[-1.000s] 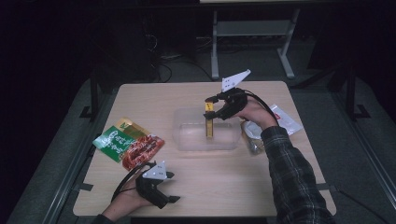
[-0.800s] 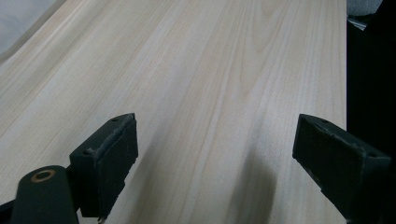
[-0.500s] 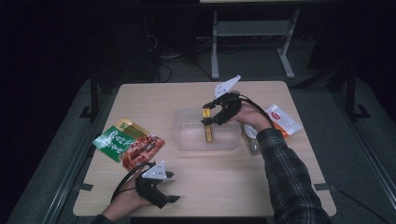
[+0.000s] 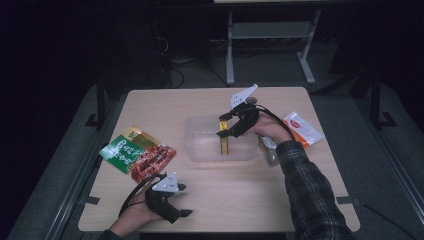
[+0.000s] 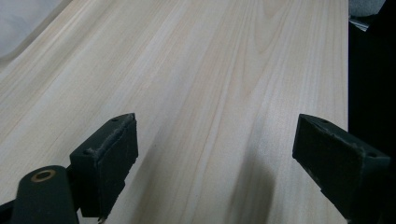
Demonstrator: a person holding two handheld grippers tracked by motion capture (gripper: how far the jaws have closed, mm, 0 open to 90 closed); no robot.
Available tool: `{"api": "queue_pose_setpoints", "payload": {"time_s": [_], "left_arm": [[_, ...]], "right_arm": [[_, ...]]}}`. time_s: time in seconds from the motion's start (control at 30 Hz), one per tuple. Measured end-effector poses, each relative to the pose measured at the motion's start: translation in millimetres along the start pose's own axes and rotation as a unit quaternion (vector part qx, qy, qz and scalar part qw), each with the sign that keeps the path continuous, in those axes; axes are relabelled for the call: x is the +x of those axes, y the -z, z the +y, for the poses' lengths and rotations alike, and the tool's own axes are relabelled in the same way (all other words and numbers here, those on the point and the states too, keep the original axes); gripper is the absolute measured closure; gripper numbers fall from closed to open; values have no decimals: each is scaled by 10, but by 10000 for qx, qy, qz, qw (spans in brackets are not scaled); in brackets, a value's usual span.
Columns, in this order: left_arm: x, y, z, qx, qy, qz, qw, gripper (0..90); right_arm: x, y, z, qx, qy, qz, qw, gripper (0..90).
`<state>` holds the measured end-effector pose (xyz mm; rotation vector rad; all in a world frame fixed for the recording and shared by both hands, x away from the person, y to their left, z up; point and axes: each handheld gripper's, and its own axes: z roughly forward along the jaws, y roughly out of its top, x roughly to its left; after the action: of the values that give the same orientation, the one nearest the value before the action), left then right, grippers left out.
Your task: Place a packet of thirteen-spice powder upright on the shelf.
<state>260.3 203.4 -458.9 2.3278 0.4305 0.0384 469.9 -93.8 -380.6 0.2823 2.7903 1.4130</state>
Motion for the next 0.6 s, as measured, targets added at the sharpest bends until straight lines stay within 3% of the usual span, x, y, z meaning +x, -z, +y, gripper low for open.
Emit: {"api": "queue_pose_setpoints", "payload": {"time_s": [0.17, 0.23, 0.37, 0.6], "left_arm": [[6, 6, 1, -1, -12, 36, 10000, 137], [11, 12, 0, -21, -13, 38, 10000, 138], [23, 20, 4, -27, -15, 86, 10000, 138], [16, 10, 14, -68, 37, 122, 9999, 138]], "right_arm": [[102, 186, 93, -220, -118, -273, 9993, 167], [166, 276, 103, -254, -92, -472, 9985, 160], [317, 413, 76, -168, -302, -889, 9954, 155], [588, 528, -83, 13, -509, -1046, 9932, 149]]}}
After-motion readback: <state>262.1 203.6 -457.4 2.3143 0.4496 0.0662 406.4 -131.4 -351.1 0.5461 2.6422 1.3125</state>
